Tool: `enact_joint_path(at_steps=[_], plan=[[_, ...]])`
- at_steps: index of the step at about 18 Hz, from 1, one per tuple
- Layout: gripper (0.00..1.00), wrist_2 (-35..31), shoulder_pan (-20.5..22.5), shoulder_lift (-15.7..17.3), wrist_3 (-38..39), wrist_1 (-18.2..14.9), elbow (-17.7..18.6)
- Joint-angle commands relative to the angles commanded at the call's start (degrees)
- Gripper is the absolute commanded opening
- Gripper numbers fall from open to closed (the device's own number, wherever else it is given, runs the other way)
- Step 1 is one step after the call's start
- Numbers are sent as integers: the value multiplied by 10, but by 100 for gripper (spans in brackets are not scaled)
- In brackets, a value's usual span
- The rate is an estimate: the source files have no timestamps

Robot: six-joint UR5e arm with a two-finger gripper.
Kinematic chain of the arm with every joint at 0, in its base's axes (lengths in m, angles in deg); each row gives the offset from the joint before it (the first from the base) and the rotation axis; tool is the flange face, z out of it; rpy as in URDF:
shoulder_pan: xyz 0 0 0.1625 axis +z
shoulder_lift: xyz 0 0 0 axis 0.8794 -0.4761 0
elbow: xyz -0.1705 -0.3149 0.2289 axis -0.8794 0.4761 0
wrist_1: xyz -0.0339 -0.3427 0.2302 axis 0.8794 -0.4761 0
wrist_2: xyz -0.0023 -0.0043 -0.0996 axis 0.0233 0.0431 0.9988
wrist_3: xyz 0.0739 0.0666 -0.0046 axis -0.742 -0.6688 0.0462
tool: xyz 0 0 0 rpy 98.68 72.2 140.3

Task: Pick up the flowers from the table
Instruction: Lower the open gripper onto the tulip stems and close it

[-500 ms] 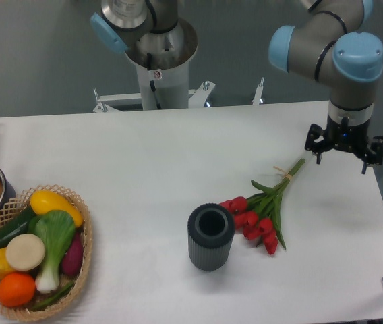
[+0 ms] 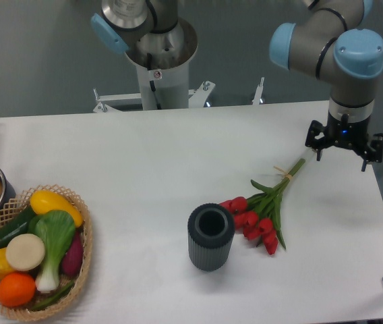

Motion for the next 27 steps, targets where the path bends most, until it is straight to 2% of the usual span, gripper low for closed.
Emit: enact_joint_path(at_steps=[1, 4, 8, 10, 19, 22, 23, 24, 25, 26, 27], plan=[[100, 0, -2, 4, 0, 19, 19], [100, -1, -12, 0, -1, 21, 34], [100, -3, -40, -39, -7, 21, 44], [100, -3, -47, -55, -8, 21, 44], [100, 0, -71, -76, 2, 21, 44], [100, 0, -78, -95, 3, 22, 37], [94, 0, -79, -95, 4, 22, 32], [69, 1, -79, -99, 3, 20, 23], [37, 1, -79, -102, 3, 20, 20], [0, 0, -78, -101, 2, 20, 19], [0, 1, -77, -98, 2, 20, 16]])
